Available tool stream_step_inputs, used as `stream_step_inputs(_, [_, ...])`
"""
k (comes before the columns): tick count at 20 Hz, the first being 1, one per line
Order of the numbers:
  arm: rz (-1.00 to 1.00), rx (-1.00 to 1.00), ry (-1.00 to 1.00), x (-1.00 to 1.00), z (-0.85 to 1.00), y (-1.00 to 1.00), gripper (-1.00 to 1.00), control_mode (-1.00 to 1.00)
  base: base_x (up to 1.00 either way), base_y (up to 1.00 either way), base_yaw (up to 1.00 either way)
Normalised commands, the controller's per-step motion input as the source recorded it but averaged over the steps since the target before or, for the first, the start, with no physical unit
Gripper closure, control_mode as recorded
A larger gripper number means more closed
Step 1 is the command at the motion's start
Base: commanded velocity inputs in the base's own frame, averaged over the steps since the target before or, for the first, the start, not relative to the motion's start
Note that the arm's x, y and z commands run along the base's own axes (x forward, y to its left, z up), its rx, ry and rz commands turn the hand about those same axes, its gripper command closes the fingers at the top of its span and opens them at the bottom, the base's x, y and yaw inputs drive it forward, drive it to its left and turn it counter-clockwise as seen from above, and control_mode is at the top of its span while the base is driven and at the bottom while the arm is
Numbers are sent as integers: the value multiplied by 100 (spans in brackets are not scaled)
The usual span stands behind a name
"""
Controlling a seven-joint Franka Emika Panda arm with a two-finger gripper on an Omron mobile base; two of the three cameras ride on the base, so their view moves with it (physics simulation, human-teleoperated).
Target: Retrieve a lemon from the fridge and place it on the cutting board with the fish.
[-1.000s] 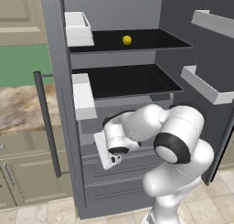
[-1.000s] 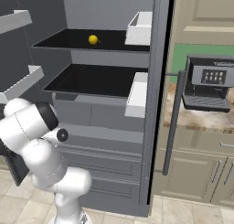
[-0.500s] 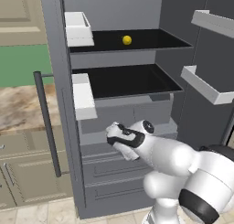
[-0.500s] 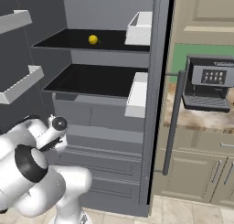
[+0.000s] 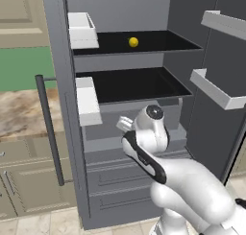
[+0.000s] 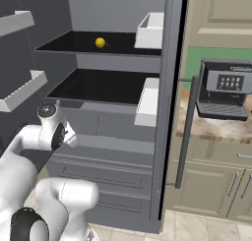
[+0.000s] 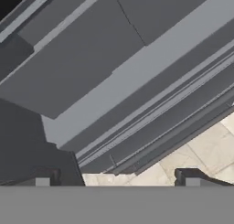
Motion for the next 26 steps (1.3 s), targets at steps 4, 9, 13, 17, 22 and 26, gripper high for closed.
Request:
stream_step_inputs(4, [7,-17,32,0,100,-63,-100,-100,0,0,0])
stream_step_inputs(9, [13,-9,27,-30,83,-27,-100,-100,0,0,0])
stream_step_inputs(13, [26,-26,0,-58,35,0,-100,-100,0,0,0])
stream_step_inputs(17, [11,-29,-3,-61,31,0,-100,-100,0,0,0])
stream_step_inputs(22, [2,1,-2,-21,4,-6,-100,-100,0,0,0])
stream_step_inputs(26, [0,21,0,-5,0,-33,-100,-100,0,0,0])
